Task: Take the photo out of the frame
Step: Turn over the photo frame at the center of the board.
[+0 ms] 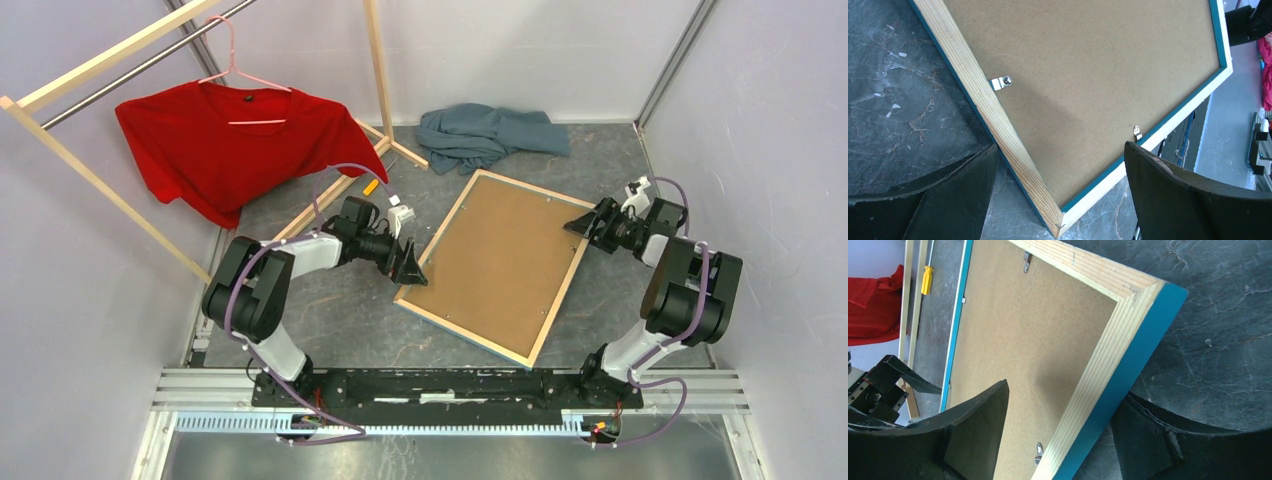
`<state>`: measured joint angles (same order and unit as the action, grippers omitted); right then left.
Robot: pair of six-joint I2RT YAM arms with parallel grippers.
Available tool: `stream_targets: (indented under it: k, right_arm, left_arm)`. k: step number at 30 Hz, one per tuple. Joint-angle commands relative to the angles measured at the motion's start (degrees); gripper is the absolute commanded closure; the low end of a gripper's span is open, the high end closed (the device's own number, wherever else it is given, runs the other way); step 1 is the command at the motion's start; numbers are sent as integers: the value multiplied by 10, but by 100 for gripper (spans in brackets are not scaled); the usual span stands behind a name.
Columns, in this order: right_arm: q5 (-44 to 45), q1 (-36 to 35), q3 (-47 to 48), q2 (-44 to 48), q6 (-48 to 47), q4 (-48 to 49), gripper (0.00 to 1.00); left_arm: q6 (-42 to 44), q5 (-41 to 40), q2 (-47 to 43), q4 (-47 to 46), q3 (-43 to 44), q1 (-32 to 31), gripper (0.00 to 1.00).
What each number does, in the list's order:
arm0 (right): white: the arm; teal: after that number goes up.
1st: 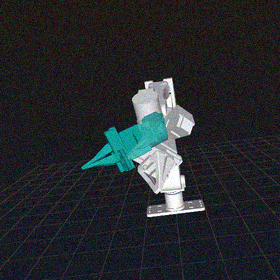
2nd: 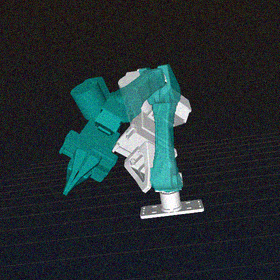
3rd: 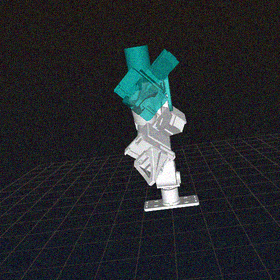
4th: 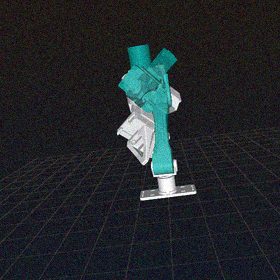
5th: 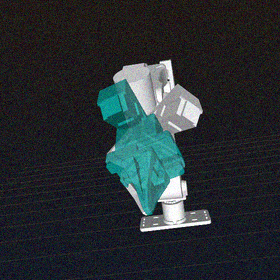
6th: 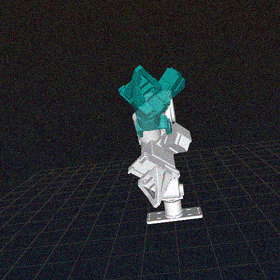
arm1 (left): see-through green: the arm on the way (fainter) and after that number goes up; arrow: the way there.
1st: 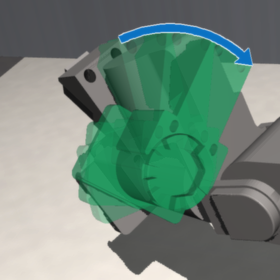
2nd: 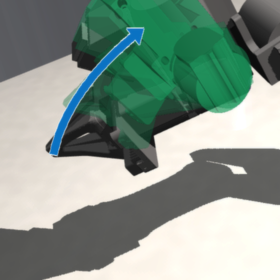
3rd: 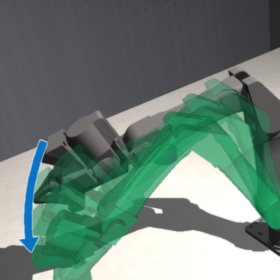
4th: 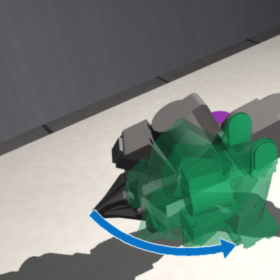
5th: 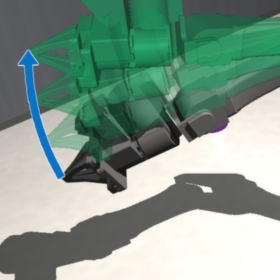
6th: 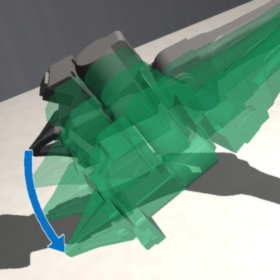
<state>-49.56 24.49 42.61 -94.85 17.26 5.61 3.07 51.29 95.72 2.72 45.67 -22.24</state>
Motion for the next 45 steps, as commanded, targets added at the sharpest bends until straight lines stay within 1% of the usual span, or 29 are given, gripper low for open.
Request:
stream_targets:
  k: [1,6,14,24,28,32,36,41,45]
  right_arm:
    - [-3,-1,32,7,-26,9,22]
    - [33,-1,56,7,-65,-50,20]
    - [62,4,77,13,-101,-106,19]
    - [103,10,86,37,-133,-142,19]
    - [149,10,87,61,-153,-155,19]
    - [126,8,79,45,-138,-143,19]
    - [109,4,87,20,-136,-143,19]
    - [95,-26,97,-4,-144,-146,19]
    - [61,-44,111,-30,-151,-152,19]
  left_arm:
    - [32,27,-22,21,8,-2,0]
    - [31,22,-14,24,13,-3,0]
    - [30,21,9,37,28,-3,0]
    - [32,27,10,37,28,-2,0]
    - [36,32,14,41,31,-3,0]
    - [47,43,28,57,43,-7,0]
    - [85,48,35,101,60,-25,0]
    - [116,55,29,129,67,-49,0]
    - [135,61,32,152,77,-64,0]
